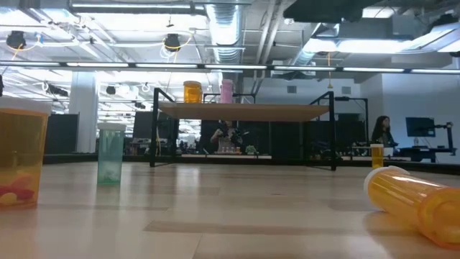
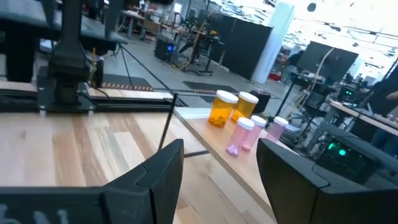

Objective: Pick and place medicine bottles onto shelf by color
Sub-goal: Put the top blue pill bottle on the shelf

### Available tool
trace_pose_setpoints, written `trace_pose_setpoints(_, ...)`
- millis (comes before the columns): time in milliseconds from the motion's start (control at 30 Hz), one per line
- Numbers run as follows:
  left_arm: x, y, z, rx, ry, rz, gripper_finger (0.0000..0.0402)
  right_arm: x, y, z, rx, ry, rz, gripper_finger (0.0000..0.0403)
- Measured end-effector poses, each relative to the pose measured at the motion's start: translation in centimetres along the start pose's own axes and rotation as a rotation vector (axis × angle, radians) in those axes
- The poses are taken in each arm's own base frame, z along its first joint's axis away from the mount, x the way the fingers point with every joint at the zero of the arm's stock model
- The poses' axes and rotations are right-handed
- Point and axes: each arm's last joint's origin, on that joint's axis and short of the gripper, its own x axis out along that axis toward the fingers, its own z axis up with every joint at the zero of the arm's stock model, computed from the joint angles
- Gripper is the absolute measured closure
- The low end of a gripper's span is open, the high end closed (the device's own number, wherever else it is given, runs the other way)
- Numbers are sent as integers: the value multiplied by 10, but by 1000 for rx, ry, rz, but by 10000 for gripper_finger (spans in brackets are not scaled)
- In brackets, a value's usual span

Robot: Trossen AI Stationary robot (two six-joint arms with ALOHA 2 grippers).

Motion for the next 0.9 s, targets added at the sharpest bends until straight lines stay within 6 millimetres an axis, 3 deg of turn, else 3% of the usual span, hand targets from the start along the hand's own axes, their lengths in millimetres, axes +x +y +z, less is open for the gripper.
trace_pose_setpoints(267, 24, -19, -63, -153, -393, 8, 221, -23, -23, 18, 159, -9, 34, 178)
trace_pose_setpoints(433, 44, -36, -88, -147, -602, 34, 221, -33, -23, 12, 227, 56, 278, 178)
trace_pose_setpoints(633, 58, -41, -107, -148, -669, 64, 221, -36, -4, -3, 244, 148, 391, 178)
trace_pose_setpoints(900, 95, -42, -122, -200, -540, 98, 221, -16, 17, -32, 160, 236, 331, 178)
